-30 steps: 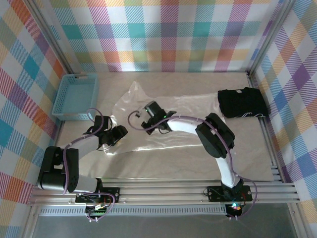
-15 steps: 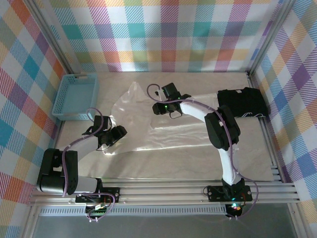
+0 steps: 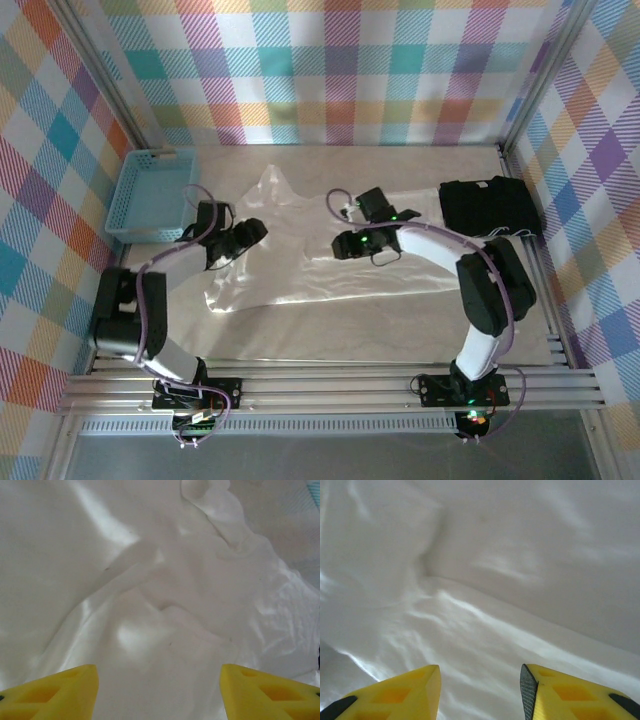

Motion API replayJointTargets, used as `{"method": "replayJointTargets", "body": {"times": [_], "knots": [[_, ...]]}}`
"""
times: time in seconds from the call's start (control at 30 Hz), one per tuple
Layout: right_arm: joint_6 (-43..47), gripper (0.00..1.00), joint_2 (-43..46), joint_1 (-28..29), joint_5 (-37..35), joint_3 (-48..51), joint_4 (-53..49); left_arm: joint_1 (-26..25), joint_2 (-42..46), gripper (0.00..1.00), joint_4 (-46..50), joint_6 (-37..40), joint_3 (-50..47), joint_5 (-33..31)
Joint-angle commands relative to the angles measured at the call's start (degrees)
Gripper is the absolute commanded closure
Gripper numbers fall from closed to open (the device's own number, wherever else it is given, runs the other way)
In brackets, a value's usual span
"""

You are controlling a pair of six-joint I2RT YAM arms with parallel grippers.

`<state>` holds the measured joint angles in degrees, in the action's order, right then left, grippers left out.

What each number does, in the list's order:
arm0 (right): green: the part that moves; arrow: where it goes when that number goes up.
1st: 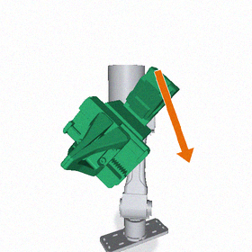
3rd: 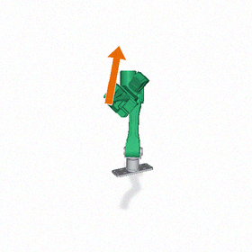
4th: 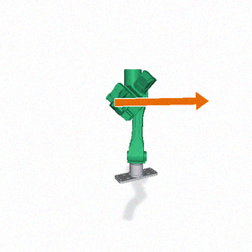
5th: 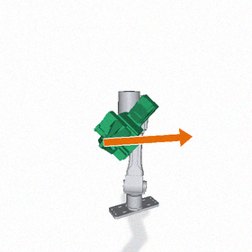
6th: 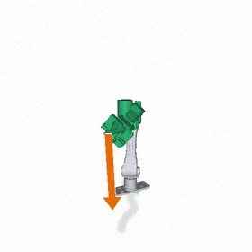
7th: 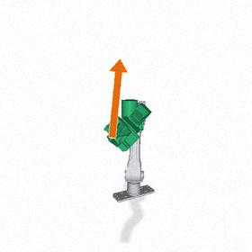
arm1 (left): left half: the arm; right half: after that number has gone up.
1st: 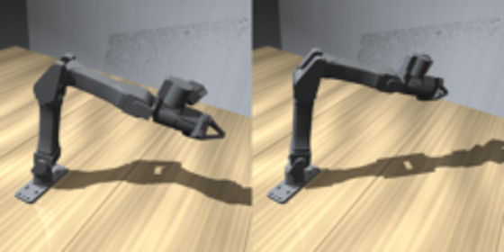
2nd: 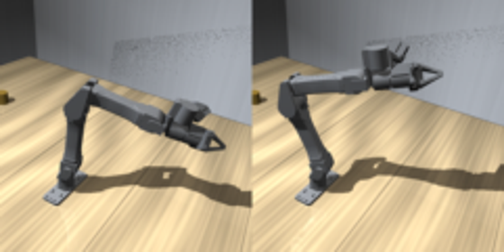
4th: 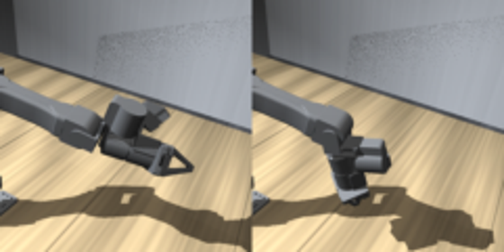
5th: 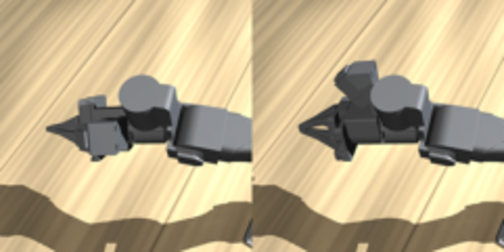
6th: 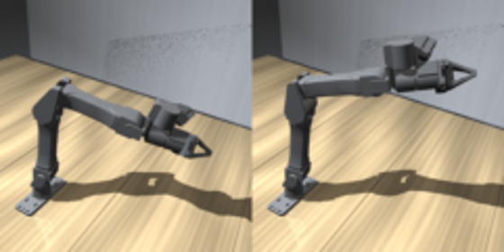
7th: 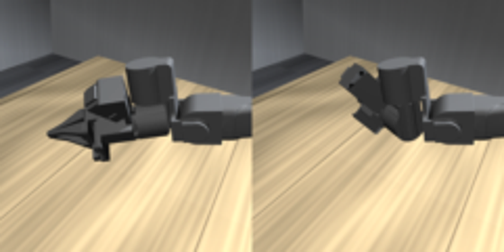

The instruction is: Fold the inside-out t-shirt

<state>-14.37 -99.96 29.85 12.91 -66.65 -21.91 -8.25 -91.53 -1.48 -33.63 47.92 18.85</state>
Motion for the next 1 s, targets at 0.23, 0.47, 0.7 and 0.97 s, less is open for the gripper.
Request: {"method": "replayJointTargets", "body": {"times": [0.23, 0.47, 0.7, 0.97], "knots": [[-5.56, 0.58, -2.66, -11.19, -5.91, 4.67, -17.3, -0.69, -7.01, 0.36, 1.56, 2.01, 3.02, -6.03], [-10.03, 0.63, 1.64, -10.89, -2.36, 13.82, -19.75, -0.67, 0.65, 0.36, 5.05, 3.38, -5.74, -7.45], [-10.27, 0.61, 6.97, -10.24, 0.43, 12.73, -17.42, -0.67, 4.22, 0.34, 8.26, 5.8, -1.43, -11.38], [-4.8, 0.47, -0.69, -18.28, -13.85, -5.41, -12.36, -0.54, -4.13, 0.32, 9.73, 7.7, 15.03, -12.78]]}}
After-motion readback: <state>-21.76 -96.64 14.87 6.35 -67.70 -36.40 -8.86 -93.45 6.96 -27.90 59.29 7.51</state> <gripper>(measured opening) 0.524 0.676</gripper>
